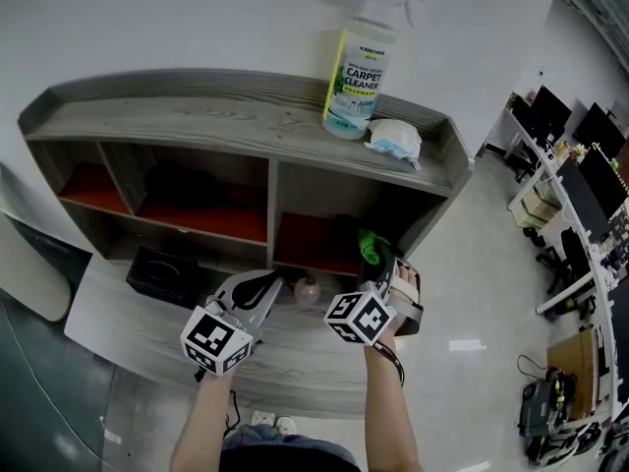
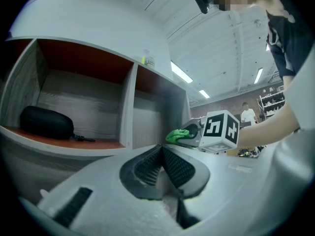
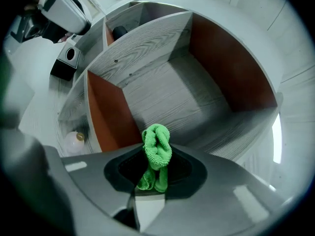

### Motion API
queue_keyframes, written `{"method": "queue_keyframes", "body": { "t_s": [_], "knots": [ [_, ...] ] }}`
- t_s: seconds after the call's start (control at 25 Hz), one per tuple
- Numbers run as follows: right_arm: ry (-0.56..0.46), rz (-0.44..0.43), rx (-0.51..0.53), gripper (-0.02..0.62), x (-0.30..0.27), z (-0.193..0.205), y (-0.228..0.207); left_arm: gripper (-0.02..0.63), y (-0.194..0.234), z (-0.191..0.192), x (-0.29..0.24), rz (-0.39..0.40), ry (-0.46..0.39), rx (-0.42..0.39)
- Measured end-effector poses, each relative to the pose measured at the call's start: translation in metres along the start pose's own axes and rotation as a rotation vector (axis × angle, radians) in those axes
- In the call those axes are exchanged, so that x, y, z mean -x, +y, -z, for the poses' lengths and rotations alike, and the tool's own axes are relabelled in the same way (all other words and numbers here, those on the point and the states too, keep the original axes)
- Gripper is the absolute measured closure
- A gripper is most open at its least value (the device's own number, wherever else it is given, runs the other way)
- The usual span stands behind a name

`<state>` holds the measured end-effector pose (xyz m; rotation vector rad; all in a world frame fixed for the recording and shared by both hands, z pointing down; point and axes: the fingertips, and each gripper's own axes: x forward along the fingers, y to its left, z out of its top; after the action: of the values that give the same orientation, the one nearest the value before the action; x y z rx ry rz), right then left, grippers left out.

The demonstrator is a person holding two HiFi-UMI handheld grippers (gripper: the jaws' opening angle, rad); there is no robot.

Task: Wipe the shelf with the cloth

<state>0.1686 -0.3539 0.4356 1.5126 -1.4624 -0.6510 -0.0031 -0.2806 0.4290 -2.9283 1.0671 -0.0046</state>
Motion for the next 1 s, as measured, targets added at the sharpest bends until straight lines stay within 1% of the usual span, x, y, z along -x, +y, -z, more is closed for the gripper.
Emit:
{"method": "queue_keyframes", "body": {
  "t_s": [0.2,0.44,0.6,0.76,1.0],
  "knots": [
    [0.013,-0.028,-0.022,0.495,-0.004,0.007,0.012,0.607,0.002,0.005,0.003,-0.008,0.008,0.007],
    [0.029,-0.058,-0.087,0.495,-0.006,0.008,0.017,0.607,0.003,0.005,0.002,-0.009,0.008,0.005],
    [0.033,-0.101,-0.104,0.495,-0.007,0.005,0.03,0.607,0.004,0.005,0.003,-0.012,0.009,0.005],
    [0.015,-0.156,-0.14,0.495,-0.008,-0.009,0.044,0.607,0.008,0.005,0.005,-0.02,0.013,0.003],
    [-0.052,-0.241,-0.193,0.495,-0.008,-0.052,0.069,0.607,0.019,0.005,0.013,-0.046,0.013,0.001]
  ]
}}
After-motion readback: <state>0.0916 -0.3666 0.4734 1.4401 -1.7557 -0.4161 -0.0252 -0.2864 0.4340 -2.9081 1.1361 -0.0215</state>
